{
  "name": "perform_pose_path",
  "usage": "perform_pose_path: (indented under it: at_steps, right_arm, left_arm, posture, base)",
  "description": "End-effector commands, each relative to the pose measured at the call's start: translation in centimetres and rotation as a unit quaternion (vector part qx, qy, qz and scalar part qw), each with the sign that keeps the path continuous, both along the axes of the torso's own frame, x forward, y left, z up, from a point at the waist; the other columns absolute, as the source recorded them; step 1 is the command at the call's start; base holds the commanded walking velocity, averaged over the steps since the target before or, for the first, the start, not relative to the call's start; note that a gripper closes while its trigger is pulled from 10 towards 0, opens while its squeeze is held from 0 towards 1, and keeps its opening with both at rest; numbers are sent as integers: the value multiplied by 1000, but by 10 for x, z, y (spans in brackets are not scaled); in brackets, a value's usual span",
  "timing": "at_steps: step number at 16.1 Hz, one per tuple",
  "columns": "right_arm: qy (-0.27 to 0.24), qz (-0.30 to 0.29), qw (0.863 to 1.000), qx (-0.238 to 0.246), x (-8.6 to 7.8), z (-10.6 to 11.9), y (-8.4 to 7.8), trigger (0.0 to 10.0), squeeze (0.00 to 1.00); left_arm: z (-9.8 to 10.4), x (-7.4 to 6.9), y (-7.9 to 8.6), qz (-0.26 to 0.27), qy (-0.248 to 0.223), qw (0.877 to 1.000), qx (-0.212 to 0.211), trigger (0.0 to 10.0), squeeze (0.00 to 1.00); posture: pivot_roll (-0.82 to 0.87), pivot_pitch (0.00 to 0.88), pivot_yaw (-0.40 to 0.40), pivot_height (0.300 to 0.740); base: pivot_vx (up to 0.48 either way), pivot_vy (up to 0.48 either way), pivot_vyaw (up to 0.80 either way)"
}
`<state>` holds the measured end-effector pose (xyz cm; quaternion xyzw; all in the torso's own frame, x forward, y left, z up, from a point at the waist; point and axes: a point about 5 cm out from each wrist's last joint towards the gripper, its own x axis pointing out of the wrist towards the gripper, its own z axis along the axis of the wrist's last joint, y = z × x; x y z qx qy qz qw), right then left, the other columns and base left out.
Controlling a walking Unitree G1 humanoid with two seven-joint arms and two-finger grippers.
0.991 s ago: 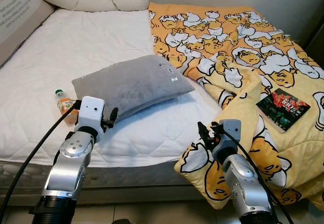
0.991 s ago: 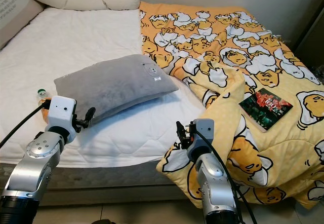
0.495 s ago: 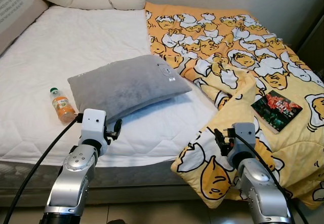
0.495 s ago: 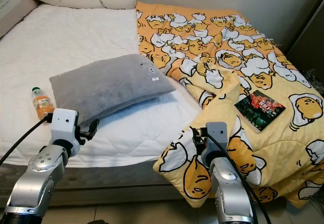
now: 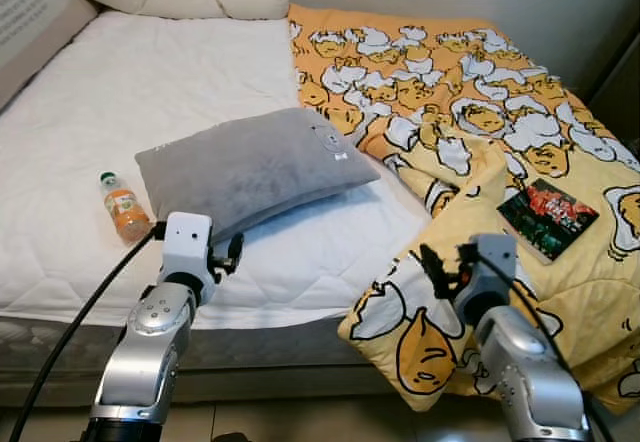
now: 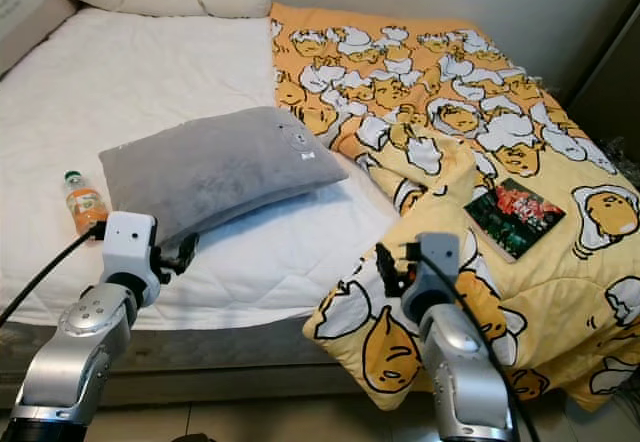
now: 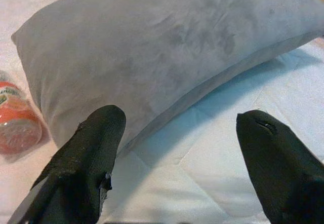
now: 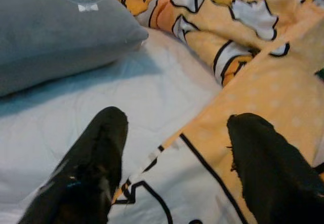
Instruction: Clean up the room
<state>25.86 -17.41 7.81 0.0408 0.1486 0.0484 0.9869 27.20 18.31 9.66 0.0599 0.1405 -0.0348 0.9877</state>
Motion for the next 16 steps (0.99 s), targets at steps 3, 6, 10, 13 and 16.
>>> perform_pose_path:
  at_steps: [3, 6, 10, 13, 16]
  right_arm:
    - [-88, 19, 992, -92, 9, 19, 4, 10000, 1000]
    - [-83, 17, 986, -141, 8, 16, 3, 10000, 1000]
    - [-44, -20, 991, -127, 8, 6, -6, 10000, 1000]
    - [-67, -19, 991, -115, 8, 10, -6, 10000, 1000]
    - [-56, 2, 995, -83, 7, 9, 3, 10000, 1000]
  left_arm:
    - [11, 4, -2, 15, -28, 999, -17, 10000, 0]
    - [14, 5, -3, 10, -51, 999, -12, 10000, 0]
    - [15, 5, -6, 0, -53, 998, -18, 10000, 0]
    - [13, 5, -4, 6, -51, 999, -13, 10000, 0]
    - [16, 6, -5, -2, -59, 998, -12, 10000, 0]
  posture:
    - [46, 0, -70, 740]
    - [44, 0, -71, 740]
    - [44, 0, -72, 740]
    - [43, 0, -71, 740]
    - [44, 0, -72, 740]
  base:
    - [0, 0, 0]
    - [0, 0, 0]
    - [0, 0, 0]
    - [0, 0, 0]
    - [0, 221, 0]
